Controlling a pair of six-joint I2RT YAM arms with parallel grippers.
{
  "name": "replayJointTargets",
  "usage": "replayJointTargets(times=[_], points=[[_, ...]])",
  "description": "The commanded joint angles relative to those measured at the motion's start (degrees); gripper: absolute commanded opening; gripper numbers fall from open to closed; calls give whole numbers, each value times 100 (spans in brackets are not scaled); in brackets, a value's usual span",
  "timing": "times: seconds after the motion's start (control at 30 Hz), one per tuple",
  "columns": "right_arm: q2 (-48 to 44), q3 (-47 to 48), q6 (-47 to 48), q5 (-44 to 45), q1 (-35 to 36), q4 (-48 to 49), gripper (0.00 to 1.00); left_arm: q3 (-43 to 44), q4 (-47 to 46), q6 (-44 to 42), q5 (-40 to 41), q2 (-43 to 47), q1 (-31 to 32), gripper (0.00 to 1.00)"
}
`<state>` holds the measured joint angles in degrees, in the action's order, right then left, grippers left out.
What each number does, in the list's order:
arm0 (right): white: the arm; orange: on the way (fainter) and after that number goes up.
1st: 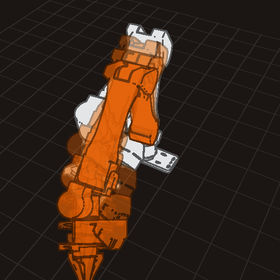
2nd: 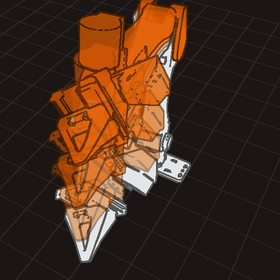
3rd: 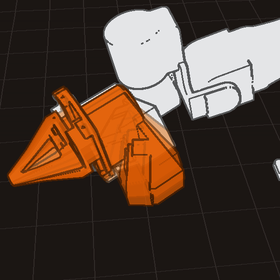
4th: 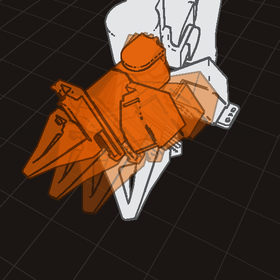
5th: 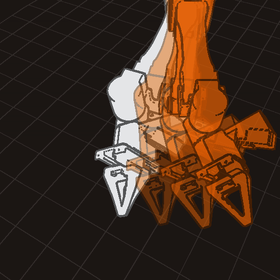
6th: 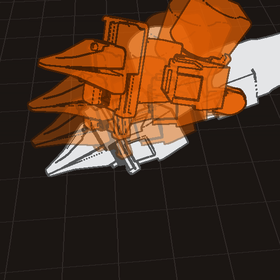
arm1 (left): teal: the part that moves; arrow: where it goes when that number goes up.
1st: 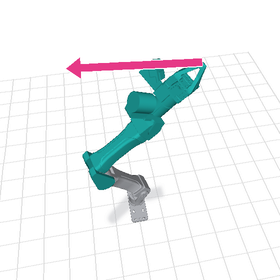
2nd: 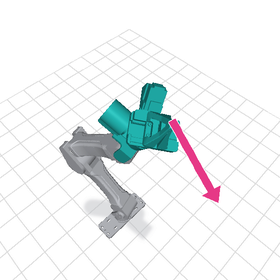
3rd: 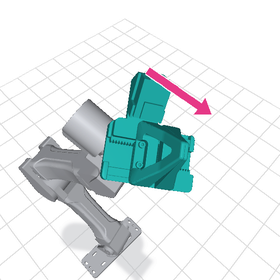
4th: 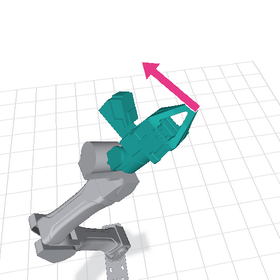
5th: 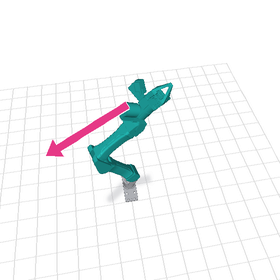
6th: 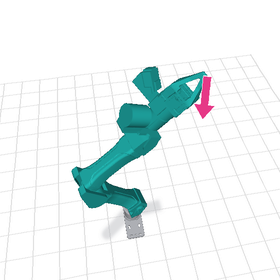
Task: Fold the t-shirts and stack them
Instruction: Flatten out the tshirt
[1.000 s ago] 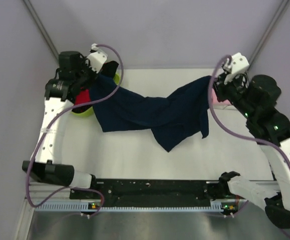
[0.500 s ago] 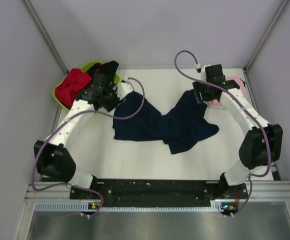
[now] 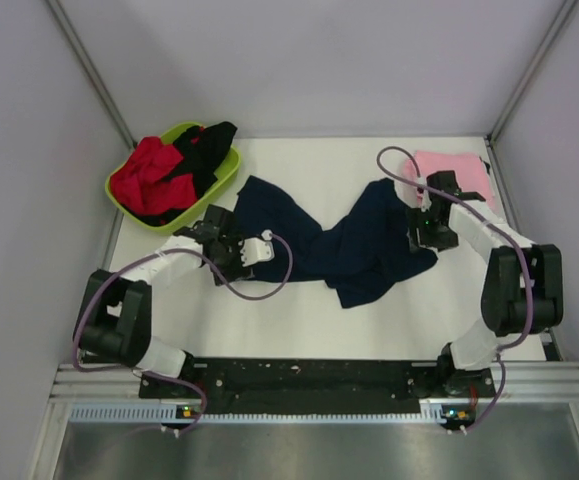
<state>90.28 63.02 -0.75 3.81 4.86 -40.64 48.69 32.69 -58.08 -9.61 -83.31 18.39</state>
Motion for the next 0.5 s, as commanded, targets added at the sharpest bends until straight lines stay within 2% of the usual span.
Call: replayJointTargets(times=[0.0,0.1,0.13,0.17,0.2,0.23,0.27,0.3,0.47], points=[[621,-45,-22,-65,-82,250,65,-236,-894,-230,-209,-308,173,73],[1218,61,-21,-363,-205,188,62,-290,-1018,-107,177,-720,445,72],[1342,78,-21,-529,-231,171,56,-246,-1054,-46,309,-844,498,70],[1421,61,-13,-627,-258,153,43,-167,-967,155,345,-923,499,65],[1474,70,-12,-680,-275,144,27,-140,-1018,244,432,-933,499,57],[1466,52,-21,-663,-293,118,11,-97,-1027,306,468,-915,507,37],[1388,43,-30,-628,-293,109,0,-61,-1036,376,529,-854,507,16],[1222,35,-47,-601,-293,109,0,-18,-1036,490,626,-784,507,0],[-314,376,-118,-820,-293,-127,0,412,-887,956,1328,58,472,0]])
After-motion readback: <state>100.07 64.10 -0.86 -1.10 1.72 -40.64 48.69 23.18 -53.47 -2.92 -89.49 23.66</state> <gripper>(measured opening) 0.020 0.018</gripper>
